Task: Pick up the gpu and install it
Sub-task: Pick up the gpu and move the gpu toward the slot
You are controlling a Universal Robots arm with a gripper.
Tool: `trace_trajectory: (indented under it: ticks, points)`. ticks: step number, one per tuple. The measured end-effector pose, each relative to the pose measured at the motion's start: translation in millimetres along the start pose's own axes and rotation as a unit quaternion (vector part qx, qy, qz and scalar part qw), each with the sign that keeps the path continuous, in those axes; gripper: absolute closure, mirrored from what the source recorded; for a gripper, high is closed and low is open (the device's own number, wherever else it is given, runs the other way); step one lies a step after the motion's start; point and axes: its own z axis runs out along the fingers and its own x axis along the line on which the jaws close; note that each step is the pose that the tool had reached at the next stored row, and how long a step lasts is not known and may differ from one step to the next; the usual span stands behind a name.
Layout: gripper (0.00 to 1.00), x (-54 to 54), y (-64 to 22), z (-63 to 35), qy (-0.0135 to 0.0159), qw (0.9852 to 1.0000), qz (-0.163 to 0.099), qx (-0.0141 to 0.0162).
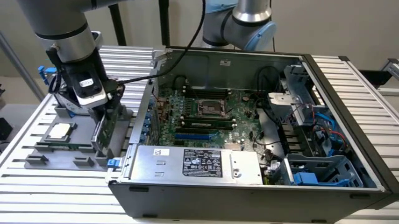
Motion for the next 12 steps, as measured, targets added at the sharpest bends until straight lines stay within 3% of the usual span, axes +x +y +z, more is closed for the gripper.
trace_trajectory:
  ticks: [12]
  points:
    - [1.00, -2.8, 2.1, -54.7, 0.0000, 1.0000, 0.000, 0.0000]
